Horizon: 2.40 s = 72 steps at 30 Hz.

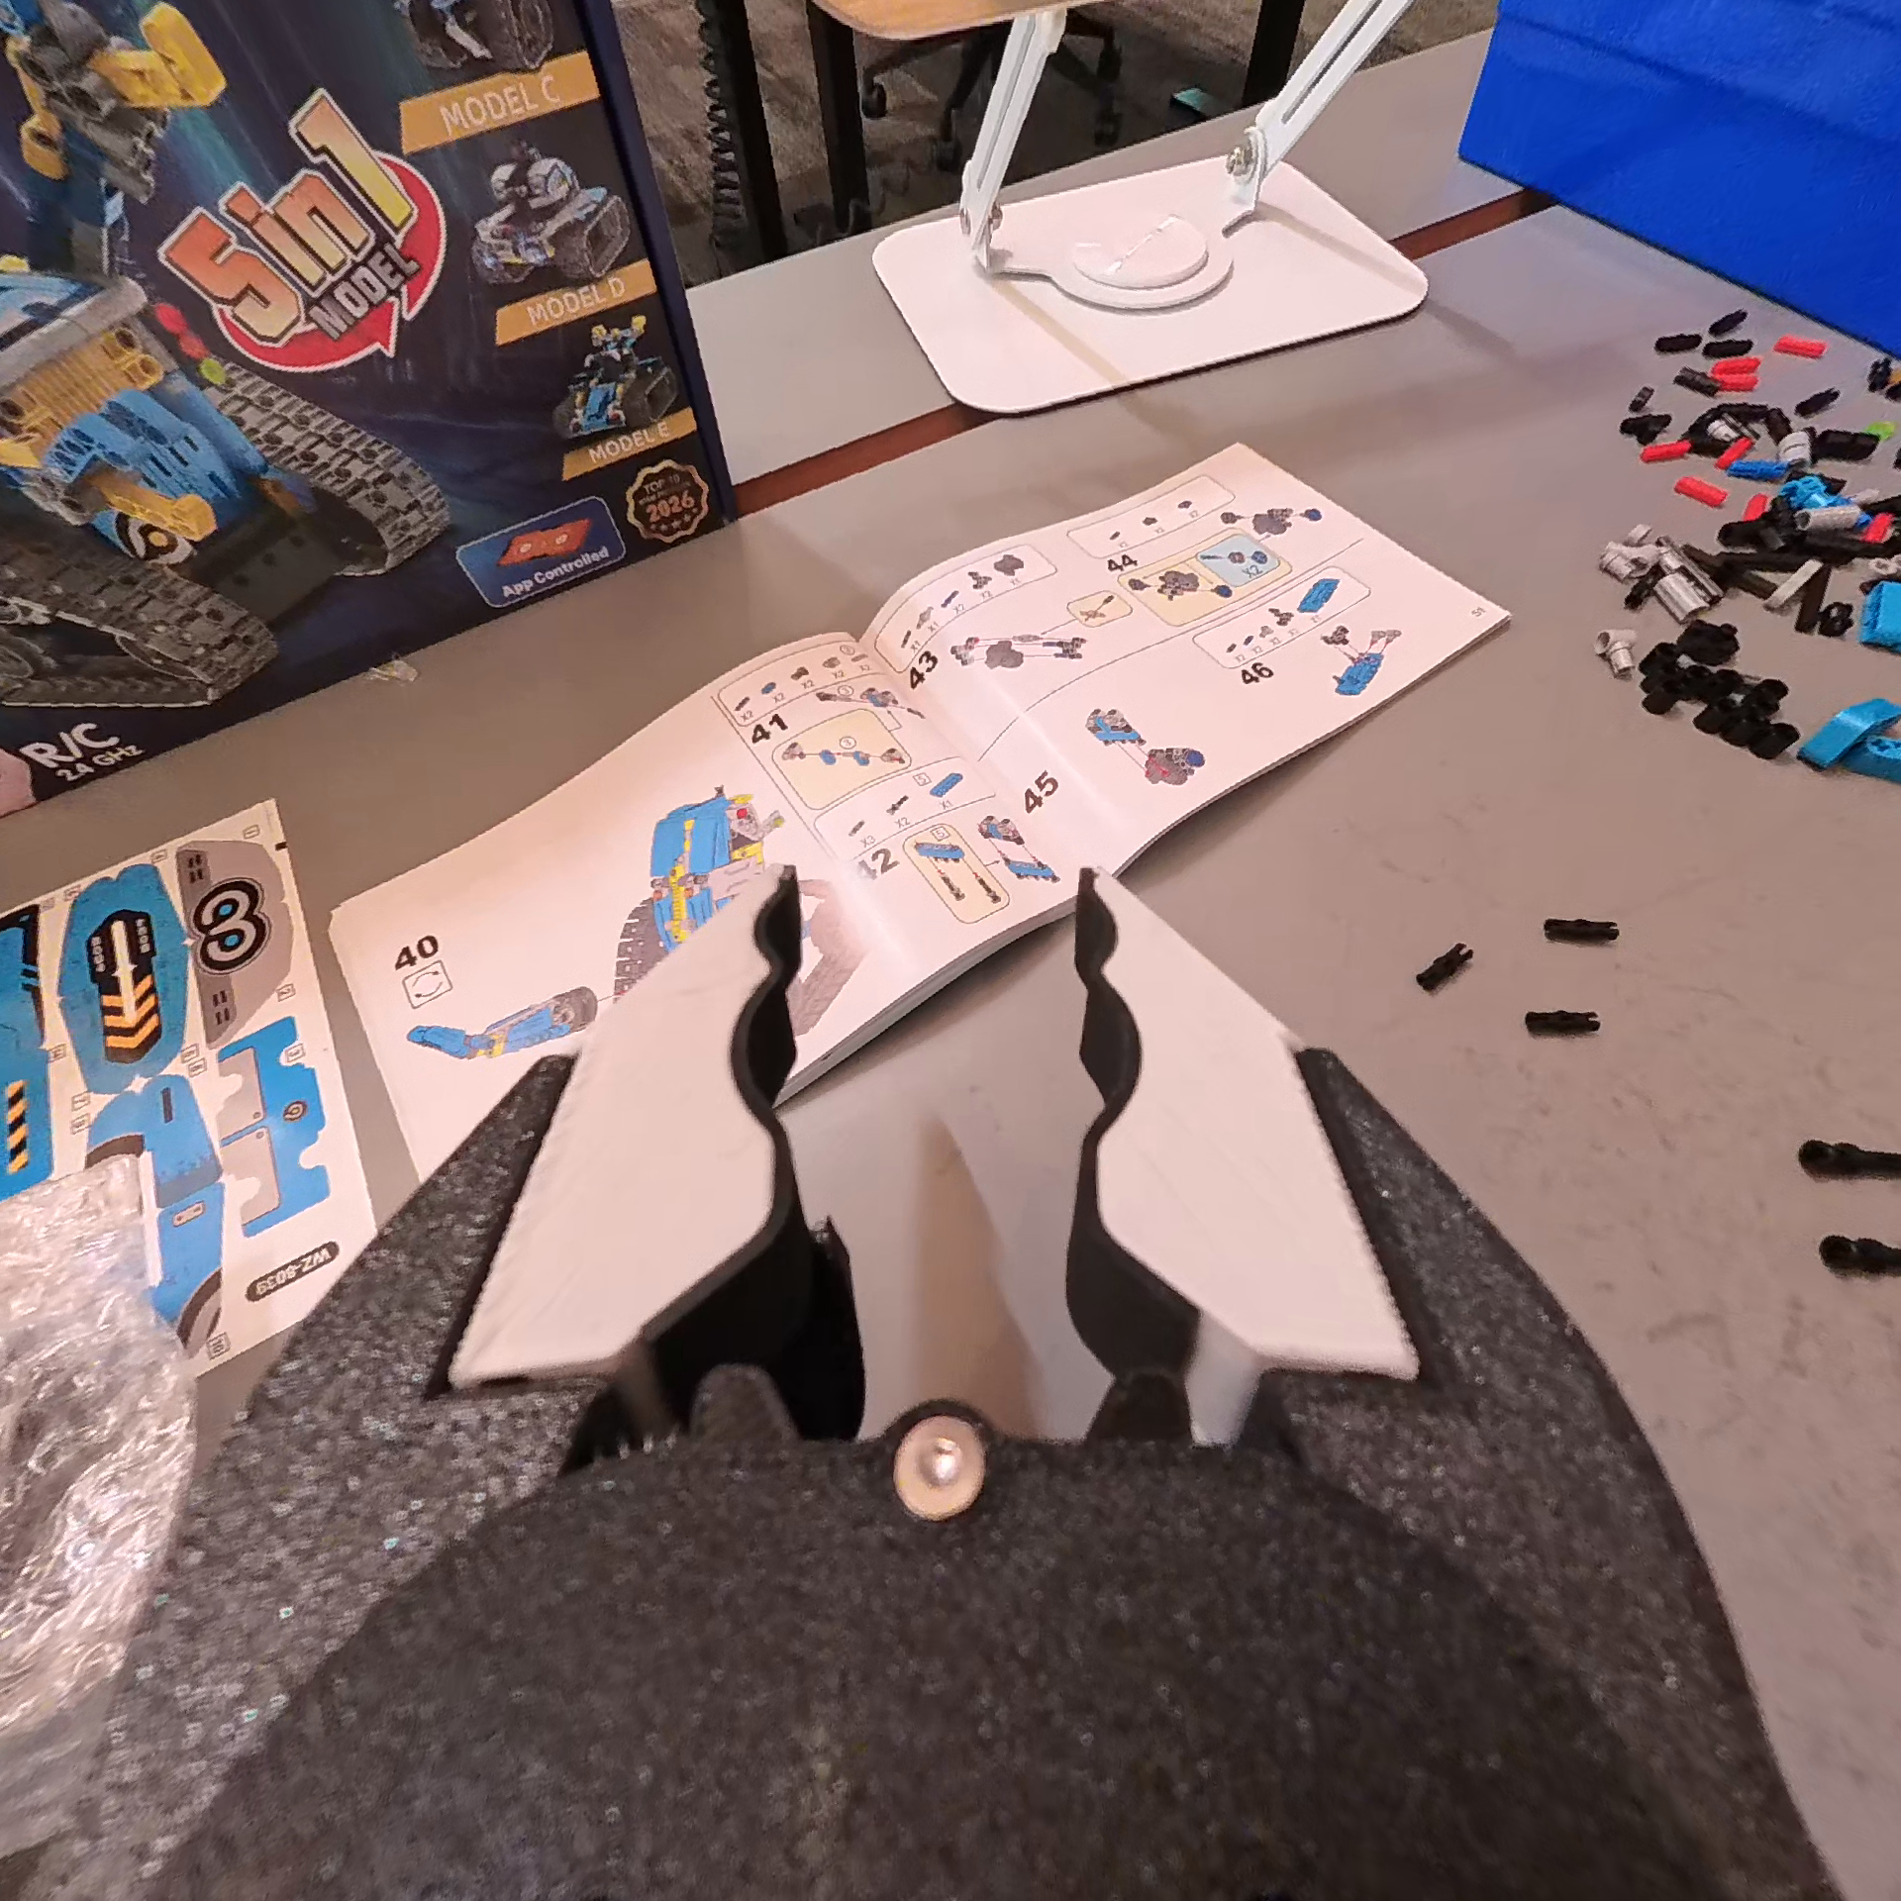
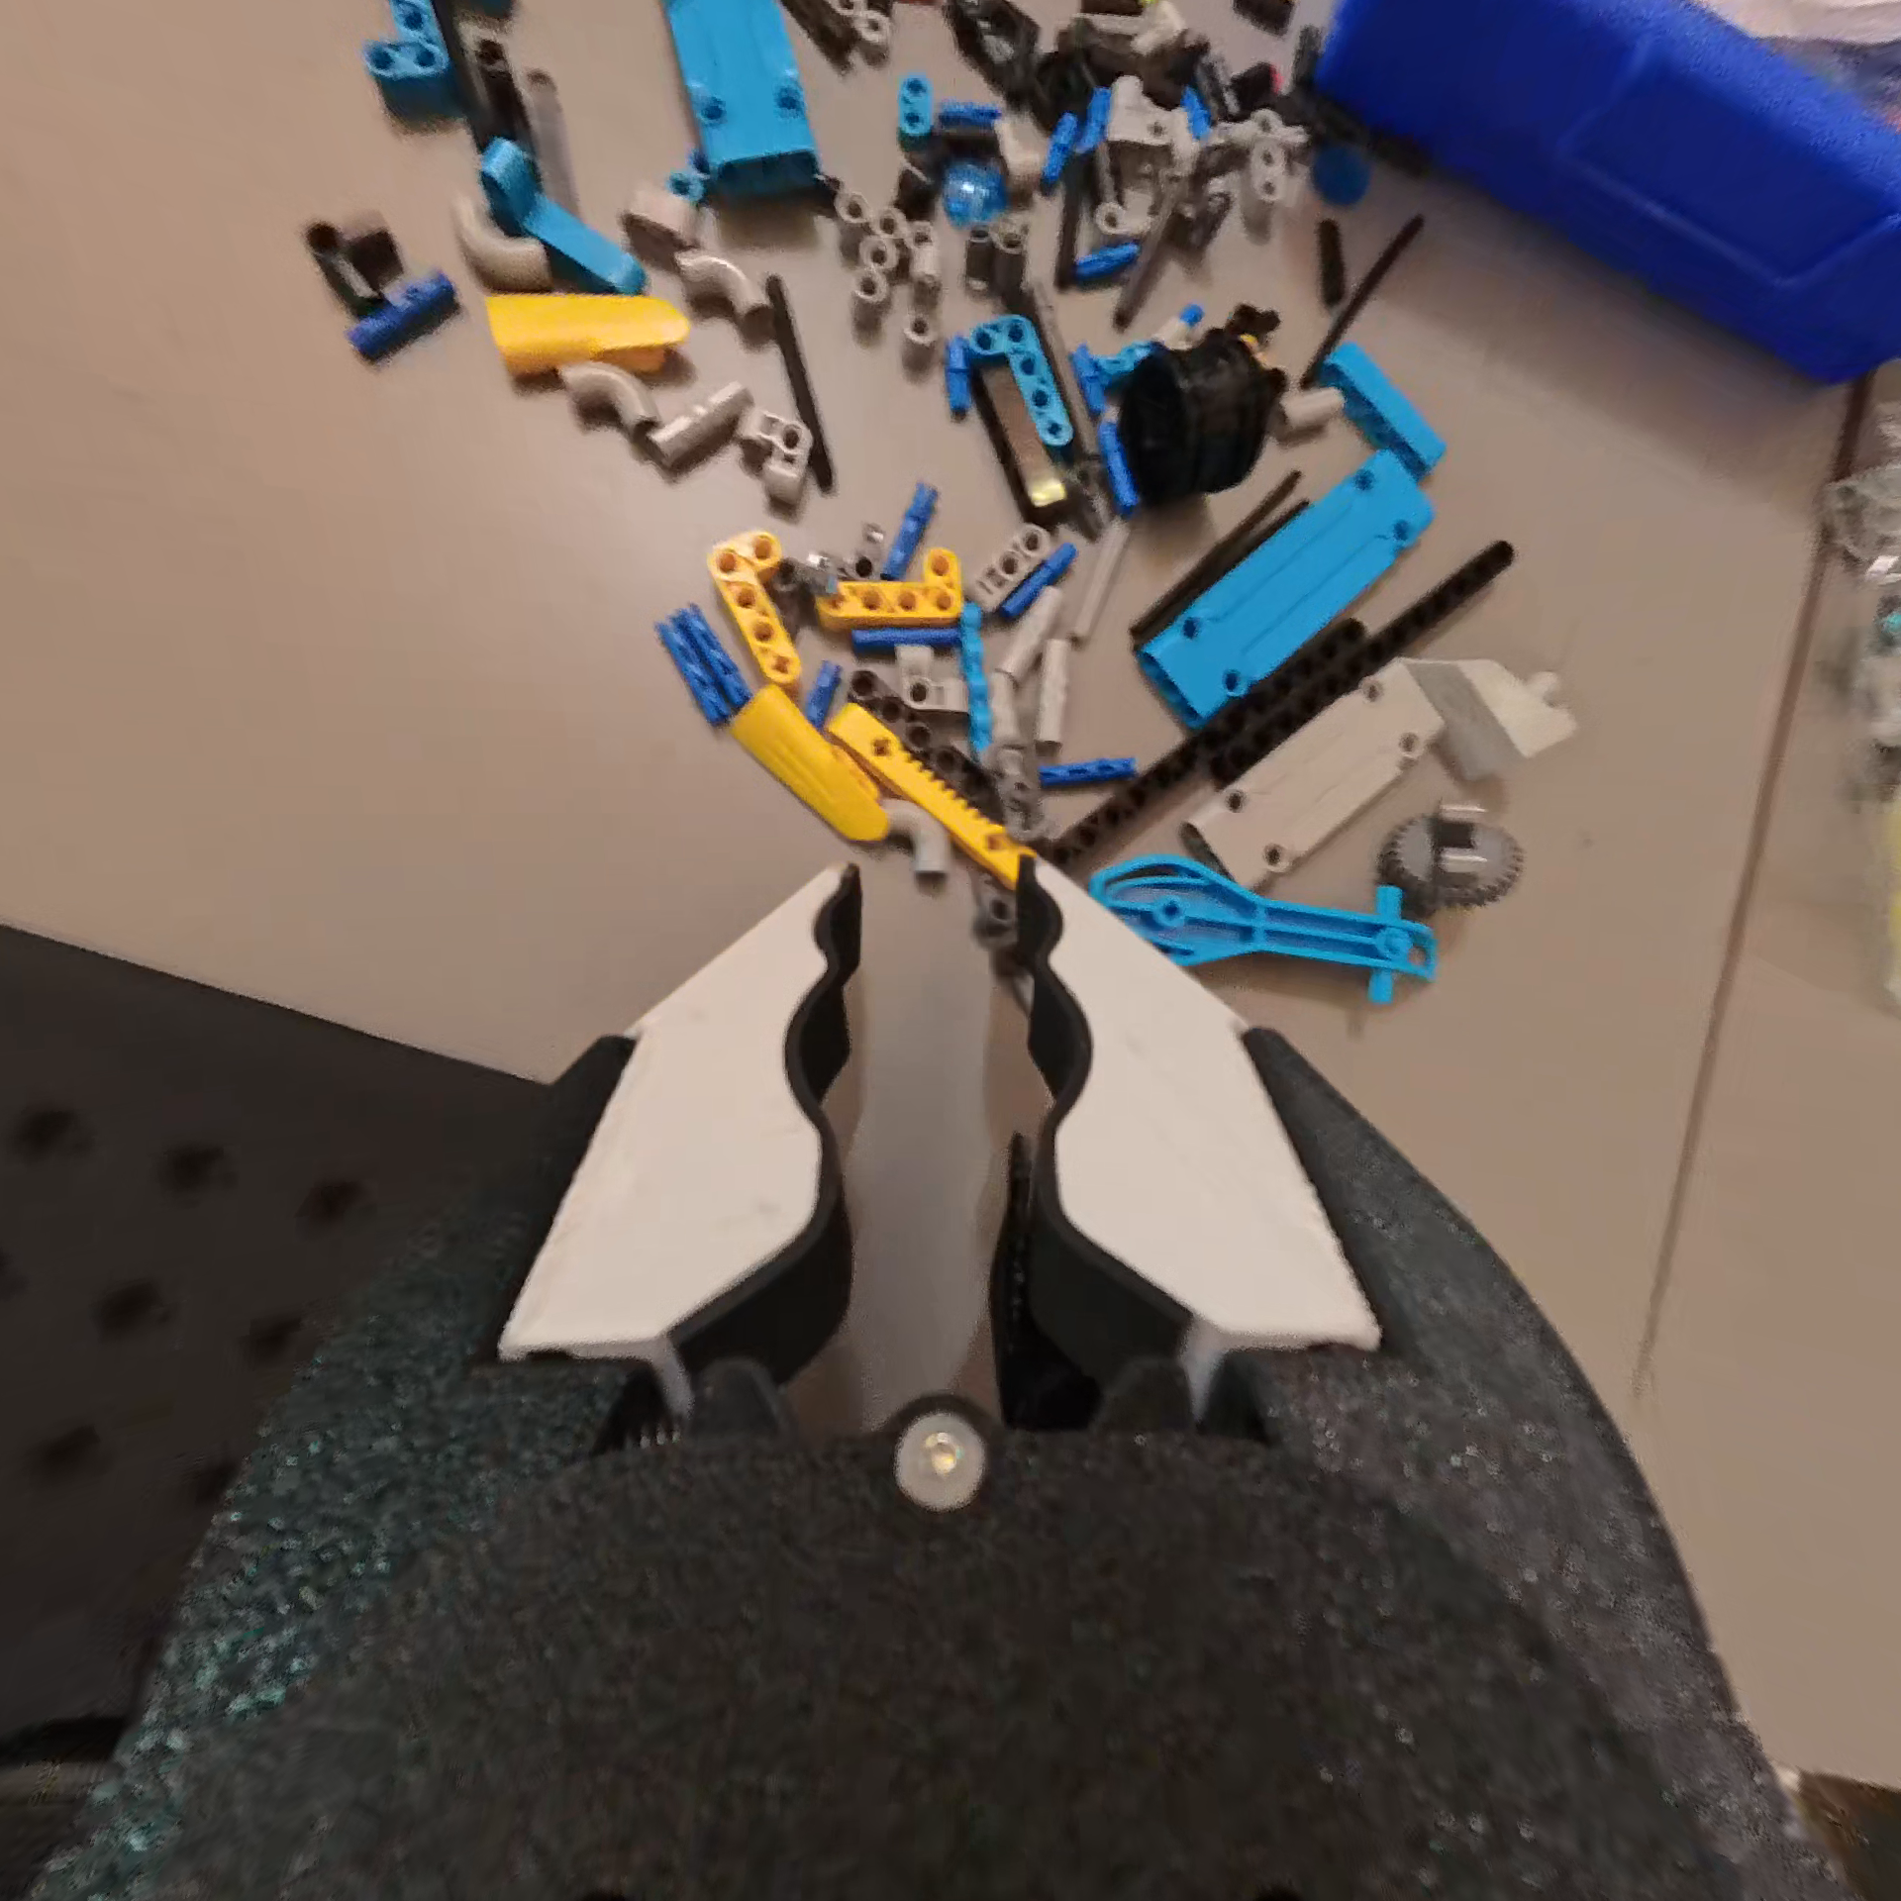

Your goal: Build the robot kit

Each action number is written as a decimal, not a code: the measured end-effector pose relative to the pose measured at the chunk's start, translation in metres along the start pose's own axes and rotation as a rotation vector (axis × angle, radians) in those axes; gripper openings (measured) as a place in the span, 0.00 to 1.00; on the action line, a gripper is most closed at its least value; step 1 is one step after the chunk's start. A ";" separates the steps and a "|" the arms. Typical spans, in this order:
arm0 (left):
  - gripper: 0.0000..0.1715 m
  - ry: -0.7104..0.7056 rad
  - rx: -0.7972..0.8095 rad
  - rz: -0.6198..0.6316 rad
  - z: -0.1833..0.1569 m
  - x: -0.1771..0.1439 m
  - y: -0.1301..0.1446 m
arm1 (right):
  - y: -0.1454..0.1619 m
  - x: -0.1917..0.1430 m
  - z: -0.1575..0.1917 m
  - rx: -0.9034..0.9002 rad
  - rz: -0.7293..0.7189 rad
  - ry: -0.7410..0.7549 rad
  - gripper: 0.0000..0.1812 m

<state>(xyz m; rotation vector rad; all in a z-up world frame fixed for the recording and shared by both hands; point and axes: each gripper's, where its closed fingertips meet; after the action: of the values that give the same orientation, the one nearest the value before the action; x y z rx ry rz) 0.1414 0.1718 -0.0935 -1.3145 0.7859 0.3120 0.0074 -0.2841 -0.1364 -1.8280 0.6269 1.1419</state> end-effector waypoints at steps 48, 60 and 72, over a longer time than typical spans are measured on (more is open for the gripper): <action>0.31 -0.003 0.030 0.014 -0.004 0.000 -0.001 | -0.088 0.093 -0.124 0.048 0.100 -0.214 0.06; 0.31 0.002 0.015 0.008 -0.003 -0.002 -0.002 | -0.157 -0.044 0.032 -0.129 -0.229 -0.516 0.06; 0.25 0.102 0.031 -0.021 -0.011 -0.014 0.001 | -0.200 0.022 0.262 -0.605 0.006 -0.624 0.06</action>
<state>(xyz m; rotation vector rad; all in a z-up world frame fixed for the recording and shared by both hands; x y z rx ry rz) 0.1272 0.1652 -0.0850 -1.3166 0.8594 0.2166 0.0512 0.0433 -0.1284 -1.7760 -0.0953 1.9367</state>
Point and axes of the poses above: each gripper's, where its closed fingertips meet, x out along the fingers, y out of its underside, z = x × y across the jaws, and after that the axes turned 12 degrees about z, right-handed
